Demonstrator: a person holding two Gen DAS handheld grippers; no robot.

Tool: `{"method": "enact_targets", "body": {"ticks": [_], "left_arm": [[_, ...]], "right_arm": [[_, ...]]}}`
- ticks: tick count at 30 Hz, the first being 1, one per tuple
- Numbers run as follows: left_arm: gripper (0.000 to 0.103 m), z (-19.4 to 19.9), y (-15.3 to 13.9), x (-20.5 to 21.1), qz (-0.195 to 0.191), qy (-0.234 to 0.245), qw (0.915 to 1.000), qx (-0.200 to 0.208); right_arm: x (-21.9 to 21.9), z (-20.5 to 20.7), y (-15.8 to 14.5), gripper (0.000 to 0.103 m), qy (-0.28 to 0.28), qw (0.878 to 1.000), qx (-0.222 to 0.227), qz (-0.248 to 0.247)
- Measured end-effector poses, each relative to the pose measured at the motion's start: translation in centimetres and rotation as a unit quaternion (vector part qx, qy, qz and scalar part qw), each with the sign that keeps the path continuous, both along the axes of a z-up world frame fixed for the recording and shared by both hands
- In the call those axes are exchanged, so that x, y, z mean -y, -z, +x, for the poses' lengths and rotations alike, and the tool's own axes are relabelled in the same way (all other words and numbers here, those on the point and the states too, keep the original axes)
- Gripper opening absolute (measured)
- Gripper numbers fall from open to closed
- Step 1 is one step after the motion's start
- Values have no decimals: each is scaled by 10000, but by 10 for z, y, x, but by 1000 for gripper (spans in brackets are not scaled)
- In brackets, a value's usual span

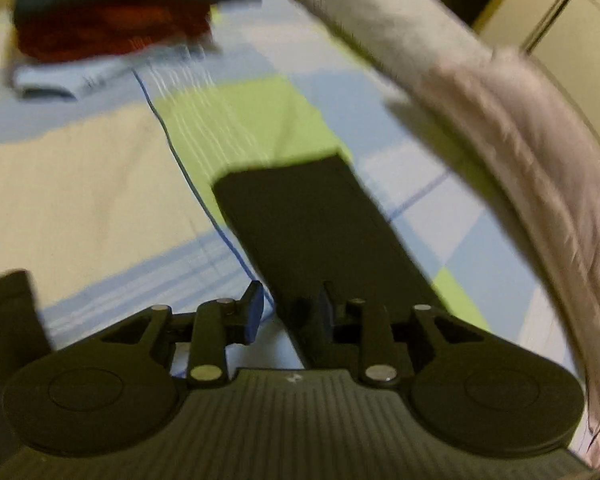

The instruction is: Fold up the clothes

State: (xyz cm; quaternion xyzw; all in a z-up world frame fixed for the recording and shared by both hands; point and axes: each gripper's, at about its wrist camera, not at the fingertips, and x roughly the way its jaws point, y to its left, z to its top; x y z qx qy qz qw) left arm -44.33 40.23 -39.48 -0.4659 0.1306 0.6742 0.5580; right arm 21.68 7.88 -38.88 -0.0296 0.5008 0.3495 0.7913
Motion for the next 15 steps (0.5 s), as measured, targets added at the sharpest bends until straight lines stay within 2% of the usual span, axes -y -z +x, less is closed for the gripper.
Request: {"method": "enact_targets", "body": {"ticks": [3, 5, 10, 12, 15], "left_arm": [[24, -1, -26, -2, 284, 159, 9994, -71], [24, 6, -32, 1, 262, 405, 9988, 12], [24, 37, -20, 4, 180, 767, 9967, 185], [24, 50, -17, 10, 141, 869, 9959, 225], [24, 64, -23, 25, 247, 1015, 9942, 247]], "right_arm": [[-7, 20, 1, 61, -196, 9993, -88, 292], [-15, 29, 5, 61, -376, 9986, -113, 364], [-39, 45, 22, 61, -895, 9952, -104, 374], [-49, 51, 29, 22, -1102, 9931, -101, 378], [-62, 59, 35, 11, -1421, 9889, -33, 425]]}}
